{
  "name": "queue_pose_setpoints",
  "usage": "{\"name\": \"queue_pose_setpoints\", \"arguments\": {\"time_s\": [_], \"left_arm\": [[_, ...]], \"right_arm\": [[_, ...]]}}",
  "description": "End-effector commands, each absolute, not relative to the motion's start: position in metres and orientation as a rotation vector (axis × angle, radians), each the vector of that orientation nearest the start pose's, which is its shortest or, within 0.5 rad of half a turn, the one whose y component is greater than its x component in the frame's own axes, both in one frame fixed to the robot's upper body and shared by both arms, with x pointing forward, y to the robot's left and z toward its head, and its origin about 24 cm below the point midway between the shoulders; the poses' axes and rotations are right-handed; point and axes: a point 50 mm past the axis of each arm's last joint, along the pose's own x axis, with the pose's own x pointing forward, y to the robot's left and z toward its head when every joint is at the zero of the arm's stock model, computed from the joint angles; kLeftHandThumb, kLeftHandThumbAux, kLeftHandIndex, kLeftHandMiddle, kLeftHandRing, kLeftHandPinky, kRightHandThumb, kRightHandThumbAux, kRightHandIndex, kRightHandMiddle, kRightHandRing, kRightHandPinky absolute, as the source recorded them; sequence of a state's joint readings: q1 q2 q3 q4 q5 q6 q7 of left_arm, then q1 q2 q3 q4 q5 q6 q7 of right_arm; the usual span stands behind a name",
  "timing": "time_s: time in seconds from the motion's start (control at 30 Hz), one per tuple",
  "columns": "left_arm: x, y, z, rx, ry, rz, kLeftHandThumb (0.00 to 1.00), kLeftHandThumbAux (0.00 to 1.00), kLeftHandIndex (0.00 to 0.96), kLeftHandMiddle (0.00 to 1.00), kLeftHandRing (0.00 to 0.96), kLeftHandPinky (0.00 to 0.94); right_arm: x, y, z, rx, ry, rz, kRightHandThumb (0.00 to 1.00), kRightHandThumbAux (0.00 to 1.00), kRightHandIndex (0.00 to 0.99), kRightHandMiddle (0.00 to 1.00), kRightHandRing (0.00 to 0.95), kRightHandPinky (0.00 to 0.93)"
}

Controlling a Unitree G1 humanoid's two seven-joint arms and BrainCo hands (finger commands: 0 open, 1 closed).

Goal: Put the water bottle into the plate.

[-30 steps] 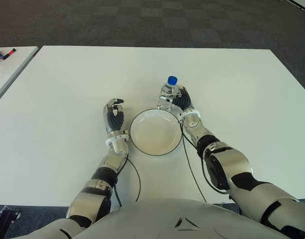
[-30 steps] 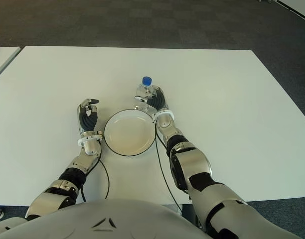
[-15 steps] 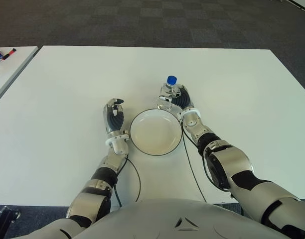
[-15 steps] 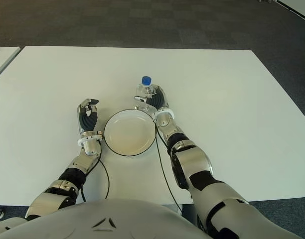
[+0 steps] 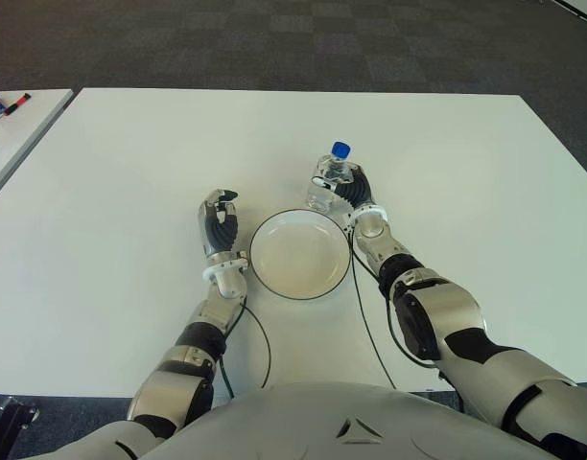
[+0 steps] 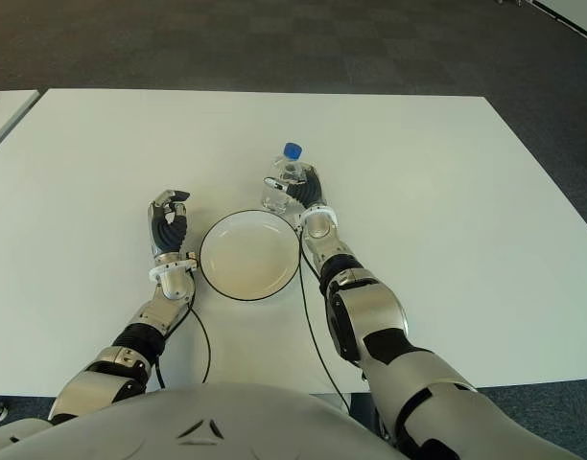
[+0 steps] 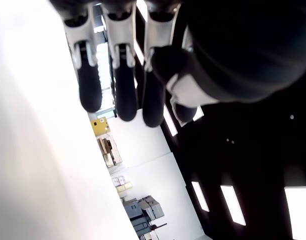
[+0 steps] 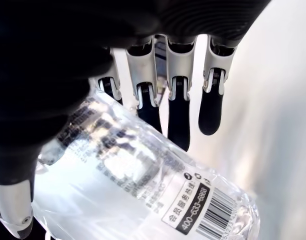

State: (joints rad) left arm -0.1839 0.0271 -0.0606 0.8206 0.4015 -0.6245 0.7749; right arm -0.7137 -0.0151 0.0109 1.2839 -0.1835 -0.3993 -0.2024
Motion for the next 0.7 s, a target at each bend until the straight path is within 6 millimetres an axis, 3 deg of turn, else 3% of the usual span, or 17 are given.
{"name": "queue_pose_setpoints", "arguments": {"time_s": [0.03, 0.7], "left_arm": [[0.2431, 0.1487, -0.0322, 0.356, -0.104, 0.424, 0.845, 0.670, 0.464, 0.426, 0.389, 0.423], [0.2439, 0.1485, -0.0317, 0.362, -0.111, 0.421, 0.845, 0.670, 0.463, 0.427, 0.386, 0.424]], "right_arm": [[0.3381, -0.1095, -0.0050, -0.189, 0.202, 0.063, 0.859, 0.673, 0.411, 0.539, 0.848, 0.834], [0.3380, -0.1099, -0.0010, -0.171, 0.153, 0.053, 0.860, 0.672, 0.413, 0.542, 0.875, 0.852]]}}
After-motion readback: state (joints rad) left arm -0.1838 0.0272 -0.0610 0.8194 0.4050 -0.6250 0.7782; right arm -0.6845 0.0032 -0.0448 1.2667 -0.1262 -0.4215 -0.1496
